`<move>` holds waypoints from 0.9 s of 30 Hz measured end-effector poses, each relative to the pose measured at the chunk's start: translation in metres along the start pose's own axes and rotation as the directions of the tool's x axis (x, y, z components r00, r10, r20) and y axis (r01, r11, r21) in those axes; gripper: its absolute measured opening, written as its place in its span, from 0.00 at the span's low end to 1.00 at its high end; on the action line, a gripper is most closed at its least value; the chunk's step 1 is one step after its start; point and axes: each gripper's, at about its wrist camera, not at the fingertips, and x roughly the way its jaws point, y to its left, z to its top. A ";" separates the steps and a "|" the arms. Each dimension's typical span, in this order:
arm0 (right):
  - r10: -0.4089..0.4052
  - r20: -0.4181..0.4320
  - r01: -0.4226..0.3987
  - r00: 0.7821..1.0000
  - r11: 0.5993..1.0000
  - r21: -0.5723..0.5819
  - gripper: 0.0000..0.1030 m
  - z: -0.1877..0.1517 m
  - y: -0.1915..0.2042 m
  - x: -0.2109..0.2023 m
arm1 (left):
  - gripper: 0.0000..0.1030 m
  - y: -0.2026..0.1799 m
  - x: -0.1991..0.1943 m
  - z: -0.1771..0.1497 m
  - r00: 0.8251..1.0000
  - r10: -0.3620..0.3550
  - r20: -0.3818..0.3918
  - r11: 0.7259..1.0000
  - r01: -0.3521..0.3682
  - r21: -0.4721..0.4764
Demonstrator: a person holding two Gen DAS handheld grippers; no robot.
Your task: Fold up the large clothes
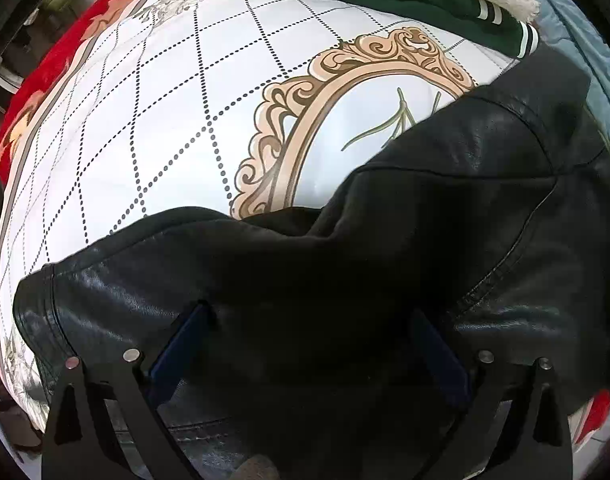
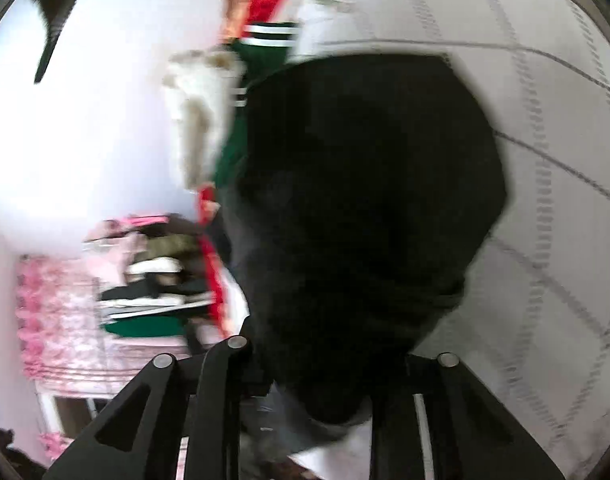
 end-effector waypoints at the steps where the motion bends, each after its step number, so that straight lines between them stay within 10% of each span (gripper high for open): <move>1: -0.019 -0.011 0.019 1.000 1.000 0.017 0.38 0.003 -0.013 0.003 | 1.00 0.000 0.000 -0.001 1.000 -0.001 0.003 1.000 0.001 0.000; 9: 0.023 -0.080 -0.025 0.997 0.999 -0.027 0.58 0.022 -0.019 0.070 | 1.00 0.008 -0.009 -0.019 1.000 -0.011 0.026 1.000 0.011 -0.010; 14: 0.011 -0.006 -0.011 1.000 1.000 -0.007 0.19 0.021 0.001 0.063 | 1.00 0.024 -0.007 -0.005 0.999 -0.026 0.026 0.999 0.027 -0.037; 20: -0.033 0.094 0.045 0.995 0.990 -0.134 0.18 0.009 0.075 0.034 | 1.00 0.001 -0.008 0.014 0.993 -0.108 0.048 0.994 0.108 -0.008; 27: -0.179 0.192 0.244 0.965 0.885 -0.397 0.18 0.003 0.175 0.040 | 1.00 -0.016 0.000 0.050 0.969 -0.243 0.043 0.970 0.243 0.009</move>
